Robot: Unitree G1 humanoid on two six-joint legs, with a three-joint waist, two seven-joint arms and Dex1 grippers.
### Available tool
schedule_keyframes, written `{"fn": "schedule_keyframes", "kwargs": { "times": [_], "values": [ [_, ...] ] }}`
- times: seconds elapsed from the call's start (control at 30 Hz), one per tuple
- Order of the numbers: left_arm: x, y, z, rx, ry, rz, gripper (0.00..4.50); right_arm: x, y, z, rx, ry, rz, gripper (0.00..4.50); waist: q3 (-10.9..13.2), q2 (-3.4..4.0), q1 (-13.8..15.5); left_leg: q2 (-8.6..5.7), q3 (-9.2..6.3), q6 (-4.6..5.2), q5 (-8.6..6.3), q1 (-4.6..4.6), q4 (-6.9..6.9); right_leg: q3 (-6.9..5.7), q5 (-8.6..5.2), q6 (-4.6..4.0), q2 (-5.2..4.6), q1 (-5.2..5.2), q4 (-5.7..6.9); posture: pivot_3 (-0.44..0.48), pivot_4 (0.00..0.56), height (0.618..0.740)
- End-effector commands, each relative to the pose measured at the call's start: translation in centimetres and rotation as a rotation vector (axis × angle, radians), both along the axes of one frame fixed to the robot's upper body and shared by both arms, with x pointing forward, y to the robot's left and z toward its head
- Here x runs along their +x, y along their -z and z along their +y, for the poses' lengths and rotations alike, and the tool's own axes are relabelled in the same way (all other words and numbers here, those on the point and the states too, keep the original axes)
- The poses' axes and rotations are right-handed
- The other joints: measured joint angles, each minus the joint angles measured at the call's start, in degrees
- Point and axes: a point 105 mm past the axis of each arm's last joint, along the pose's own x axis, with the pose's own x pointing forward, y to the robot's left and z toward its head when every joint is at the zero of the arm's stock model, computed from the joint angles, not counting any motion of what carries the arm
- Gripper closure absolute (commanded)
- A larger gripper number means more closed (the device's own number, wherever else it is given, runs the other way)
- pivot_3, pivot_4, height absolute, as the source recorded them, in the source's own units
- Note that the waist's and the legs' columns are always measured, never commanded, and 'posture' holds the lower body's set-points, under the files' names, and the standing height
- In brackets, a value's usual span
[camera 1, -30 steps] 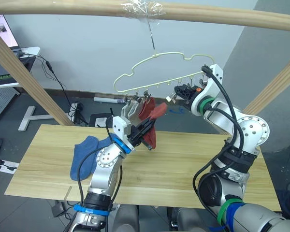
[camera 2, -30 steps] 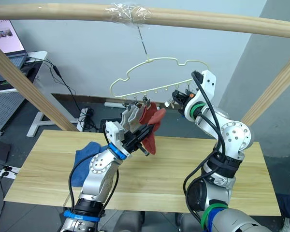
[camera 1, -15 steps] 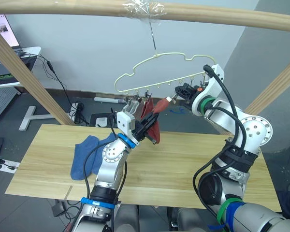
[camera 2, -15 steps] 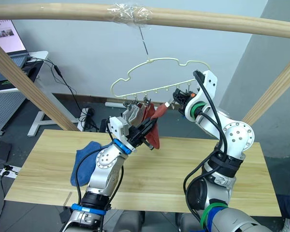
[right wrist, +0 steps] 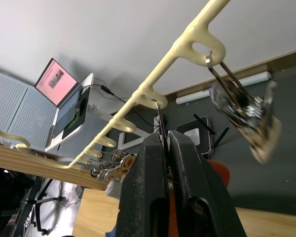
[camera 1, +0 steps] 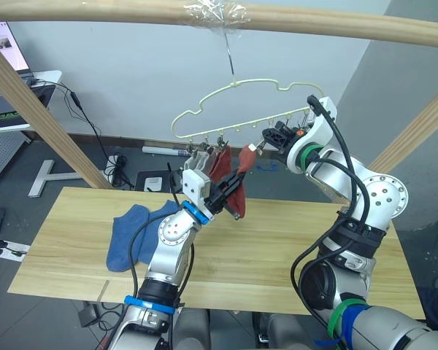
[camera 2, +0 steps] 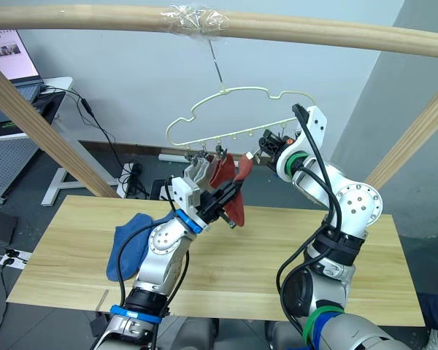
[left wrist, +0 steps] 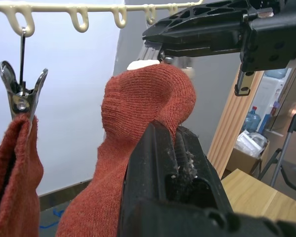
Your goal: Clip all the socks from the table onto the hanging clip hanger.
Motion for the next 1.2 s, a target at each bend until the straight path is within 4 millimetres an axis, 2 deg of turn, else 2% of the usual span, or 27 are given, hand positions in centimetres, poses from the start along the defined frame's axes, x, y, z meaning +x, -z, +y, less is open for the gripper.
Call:
{"fn": "schedule_keyframes", "kwargs": {
  "times": [0.03,0.47,0.57,0.83,0.9,1.03,1.2],
  "values": [
    [-0.2,-1.0,-0.5,-0.01,0.011,-0.053,4.48,-0.1,-0.2,1.2,0.052,-0.013,0.019,4.5,0.0,0.0,-0.07,0.0,0.0,0.0,0.0,0.0,0.0,0.0,0.0,0.0,0.0,0.0,0.0,0.147,0.197,0.74],
    [0.3,-2.3,-0.5,-0.046,-0.012,-0.098,4.48,-0.3,-0.1,1.4,0.043,-0.029,0.022,4.5,0.0,0.0,-0.27,0.01,0.01,0.0,0.0,-0.02,-0.02,0.0,0.0,0.0,0.0,-0.02,-0.02,0.15,0.188,0.74],
    [0.2,-2.3,-0.5,-0.046,-0.009,-0.096,4.5,-0.4,-0.3,1.3,0.034,-0.036,0.007,3.69,0.0,0.0,-0.28,0.01,0.01,0.01,0.0,-0.03,-0.02,0.01,0.0,0.0,0.0,-0.02,-0.03,0.149,0.186,0.74],
    [0.0,-1.3,-0.5,-0.024,0.01,-0.057,4.5,-1.2,-2.4,1.1,0.044,-0.077,-0.097,0.67,0.0,0.0,-0.61,0.02,0.03,0.01,0.0,-0.05,-0.03,0.03,0.0,0.0,0.01,-0.07,-0.03,0.141,0.179,0.74],
    [0.1,-0.9,-0.4,-0.027,0.013,-0.02,3.99,-1.9,-2.9,1.1,0.019,-0.104,-0.14,0.01,0.0,0.0,-0.65,0.02,0.03,0.01,0.0,-0.06,-0.03,0.03,0.0,0.0,0.02,-0.07,-0.03,0.139,0.177,0.74],
    [0.6,-0.2,0.2,-0.071,0.015,0.09,2.78,-3.9,-3.2,0.6,-0.096,-0.158,-0.239,0.0,0.0,0.0,-0.77,0.02,0.03,0.01,0.0,-0.08,-0.04,0.03,0.0,0.0,0.01,-0.07,-0.05,0.134,0.175,0.74],
    [0.8,0.4,1.5,-0.079,0.039,0.207,1.21,-5.4,-1.2,-1.0,-0.269,-0.077,-0.292,0.0,0.0,-0.01,-1.68,0.03,0.0,0.01,0.0,-0.1,-0.04,0.03,-0.01,0.02,0.02,-0.07,-0.07,0.125,0.176,0.74]
  ]
}}
